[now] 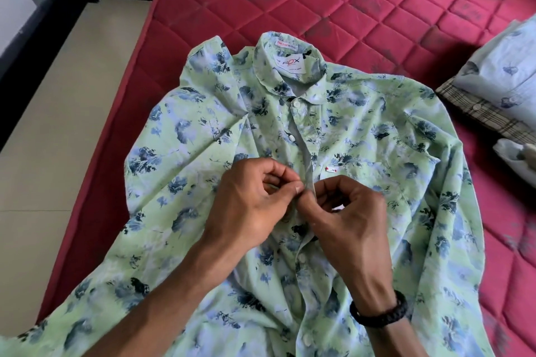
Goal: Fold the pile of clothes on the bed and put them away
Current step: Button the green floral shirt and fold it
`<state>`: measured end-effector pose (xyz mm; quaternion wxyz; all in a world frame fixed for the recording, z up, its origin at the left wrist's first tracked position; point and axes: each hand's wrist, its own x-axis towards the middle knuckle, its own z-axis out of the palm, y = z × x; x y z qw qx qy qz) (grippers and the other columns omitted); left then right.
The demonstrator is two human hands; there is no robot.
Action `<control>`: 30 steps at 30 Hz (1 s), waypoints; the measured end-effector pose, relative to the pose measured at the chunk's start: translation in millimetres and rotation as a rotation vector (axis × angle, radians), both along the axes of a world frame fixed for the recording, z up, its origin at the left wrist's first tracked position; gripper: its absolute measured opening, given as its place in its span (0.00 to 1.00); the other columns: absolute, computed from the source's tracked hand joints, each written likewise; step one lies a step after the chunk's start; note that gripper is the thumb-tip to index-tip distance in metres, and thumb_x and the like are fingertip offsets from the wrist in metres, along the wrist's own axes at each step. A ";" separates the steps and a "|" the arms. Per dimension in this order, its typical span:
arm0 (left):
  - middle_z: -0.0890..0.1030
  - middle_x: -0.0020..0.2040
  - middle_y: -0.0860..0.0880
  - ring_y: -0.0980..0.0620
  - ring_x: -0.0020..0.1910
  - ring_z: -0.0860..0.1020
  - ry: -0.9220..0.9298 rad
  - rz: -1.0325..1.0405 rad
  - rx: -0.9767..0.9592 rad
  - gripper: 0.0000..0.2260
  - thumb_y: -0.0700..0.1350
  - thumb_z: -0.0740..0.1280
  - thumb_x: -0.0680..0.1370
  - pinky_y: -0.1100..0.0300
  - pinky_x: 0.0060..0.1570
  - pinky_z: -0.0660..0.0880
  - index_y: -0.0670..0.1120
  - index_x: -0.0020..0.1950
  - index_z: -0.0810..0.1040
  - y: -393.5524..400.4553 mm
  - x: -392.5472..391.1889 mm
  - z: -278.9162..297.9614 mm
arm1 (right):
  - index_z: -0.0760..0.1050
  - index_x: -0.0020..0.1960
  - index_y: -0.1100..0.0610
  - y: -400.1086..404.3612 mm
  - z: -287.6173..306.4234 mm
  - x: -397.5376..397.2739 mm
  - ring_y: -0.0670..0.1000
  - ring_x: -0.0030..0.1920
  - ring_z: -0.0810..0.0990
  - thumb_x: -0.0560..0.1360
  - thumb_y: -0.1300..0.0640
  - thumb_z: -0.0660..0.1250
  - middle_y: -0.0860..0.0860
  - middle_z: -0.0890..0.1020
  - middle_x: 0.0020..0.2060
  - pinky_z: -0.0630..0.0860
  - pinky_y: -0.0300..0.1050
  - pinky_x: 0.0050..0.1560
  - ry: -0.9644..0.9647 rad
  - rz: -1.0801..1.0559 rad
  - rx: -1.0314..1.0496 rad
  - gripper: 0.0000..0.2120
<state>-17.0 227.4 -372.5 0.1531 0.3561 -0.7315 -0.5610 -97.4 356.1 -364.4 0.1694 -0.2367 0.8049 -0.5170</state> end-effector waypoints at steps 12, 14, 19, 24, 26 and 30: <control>0.87 0.38 0.49 0.52 0.32 0.84 0.013 -0.020 0.186 0.03 0.42 0.78 0.74 0.56 0.41 0.84 0.47 0.46 0.87 -8.7 2.1 2.9 | 0.85 0.42 0.54 3.4 -3.5 -9.2 0.55 0.31 0.84 0.76 0.53 0.77 0.51 0.86 0.32 0.81 0.53 0.34 -0.169 0.009 0.007 0.06; 0.87 0.38 0.49 0.52 0.32 0.84 0.009 -0.020 0.160 0.03 0.42 0.78 0.74 0.56 0.41 0.84 0.47 0.46 0.87 -9.5 2.7 3.5 | 0.85 0.43 0.54 3.5 -5.4 -9.7 0.58 0.33 0.85 0.75 0.52 0.78 0.52 0.87 0.34 0.81 0.61 0.37 -0.196 0.006 -0.002 0.06; 0.85 0.35 0.58 0.61 0.33 0.82 -0.032 0.039 -0.150 0.03 0.44 0.78 0.73 0.61 0.40 0.82 0.51 0.44 0.87 2.7 1.7 -1.4 | 0.86 0.45 0.51 3.0 -7.3 -7.4 0.51 0.34 0.84 0.74 0.53 0.78 0.50 0.86 0.34 0.81 0.55 0.35 -0.137 0.003 -0.002 0.03; 0.84 0.34 0.59 0.63 0.33 0.82 -0.030 0.040 -0.204 0.03 0.44 0.79 0.73 0.64 0.39 0.82 0.51 0.43 0.87 4.9 3.1 1.1 | 0.87 0.47 0.51 3.3 -11.5 -4.2 0.44 0.27 0.78 0.77 0.53 0.76 0.46 0.84 0.31 0.73 0.40 0.28 -0.003 0.020 0.047 0.02; 0.85 0.34 0.57 0.59 0.32 0.83 -0.027 0.042 -0.091 0.03 0.43 0.79 0.73 0.61 0.39 0.82 0.50 0.43 0.87 1.8 2.0 1.3 | 0.86 0.47 0.51 3.5 -11.9 -4.0 0.45 0.27 0.78 0.77 0.54 0.75 0.46 0.84 0.31 0.73 0.41 0.27 0.013 0.027 0.053 0.02; 0.86 0.35 0.50 0.53 0.31 0.84 -0.022 0.030 0.108 0.04 0.40 0.79 0.73 0.60 0.40 0.82 0.48 0.43 0.87 -5.4 1.4 1.6 | 0.86 0.47 0.52 3.4 -12.3 -5.4 0.43 0.28 0.77 0.77 0.53 0.76 0.47 0.84 0.31 0.73 0.40 0.28 -0.004 0.025 0.056 0.03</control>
